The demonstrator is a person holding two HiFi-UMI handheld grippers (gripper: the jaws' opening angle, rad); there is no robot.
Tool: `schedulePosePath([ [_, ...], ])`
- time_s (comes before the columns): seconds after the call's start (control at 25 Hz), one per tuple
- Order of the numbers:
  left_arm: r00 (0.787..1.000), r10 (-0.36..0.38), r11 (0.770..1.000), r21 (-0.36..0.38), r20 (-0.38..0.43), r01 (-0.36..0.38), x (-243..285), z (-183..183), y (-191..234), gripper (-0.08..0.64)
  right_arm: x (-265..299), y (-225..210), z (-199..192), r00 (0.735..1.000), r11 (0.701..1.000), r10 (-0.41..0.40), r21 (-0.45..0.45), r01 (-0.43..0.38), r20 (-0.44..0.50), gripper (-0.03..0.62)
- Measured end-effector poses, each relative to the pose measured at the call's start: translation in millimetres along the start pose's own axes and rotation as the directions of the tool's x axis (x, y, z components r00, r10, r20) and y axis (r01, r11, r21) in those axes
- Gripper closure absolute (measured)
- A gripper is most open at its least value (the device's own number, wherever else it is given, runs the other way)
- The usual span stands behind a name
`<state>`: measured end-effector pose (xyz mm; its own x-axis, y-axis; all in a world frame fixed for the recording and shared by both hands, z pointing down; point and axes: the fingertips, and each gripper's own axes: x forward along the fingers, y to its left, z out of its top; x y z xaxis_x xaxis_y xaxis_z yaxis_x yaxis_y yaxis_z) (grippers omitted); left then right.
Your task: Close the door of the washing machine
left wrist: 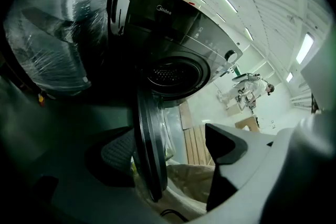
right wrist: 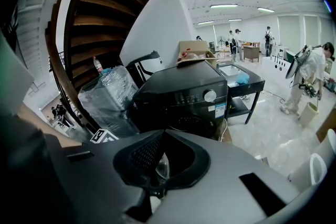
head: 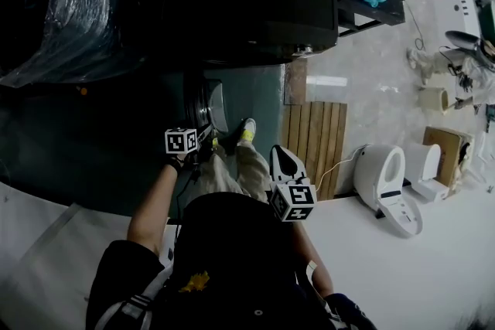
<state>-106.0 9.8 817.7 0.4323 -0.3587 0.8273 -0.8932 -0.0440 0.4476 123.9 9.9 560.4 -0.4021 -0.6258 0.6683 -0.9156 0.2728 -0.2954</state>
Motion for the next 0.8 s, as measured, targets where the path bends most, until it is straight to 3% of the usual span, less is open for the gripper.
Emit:
schedulePosePath([
  [0.16, 1.000, -0.010, 0.996, -0.093, -0.001, 0.010, 6, 7, -16, 0.132, -4, -13, -2, 1.000, 1.000, -0.017, 0.015, 0.017, -0.002, 0.565],
  [0.48, 0.996, -0.082, 0.993, -0.093, -0.034, 0.078, 25, 16, -56, 0.132, -12, -38, -1, 0.999, 0.998, -0.039, 0.040, 0.040, -0.008, 0.565],
  [0.8, 0.988, -0.149, 0.970, -0.199, -0.027, 0.141, 48, 33, -77, 0.133, -15, -59, -5, 0.998, 0.996, -0.057, 0.062, 0.059, -0.028, 0.565],
])
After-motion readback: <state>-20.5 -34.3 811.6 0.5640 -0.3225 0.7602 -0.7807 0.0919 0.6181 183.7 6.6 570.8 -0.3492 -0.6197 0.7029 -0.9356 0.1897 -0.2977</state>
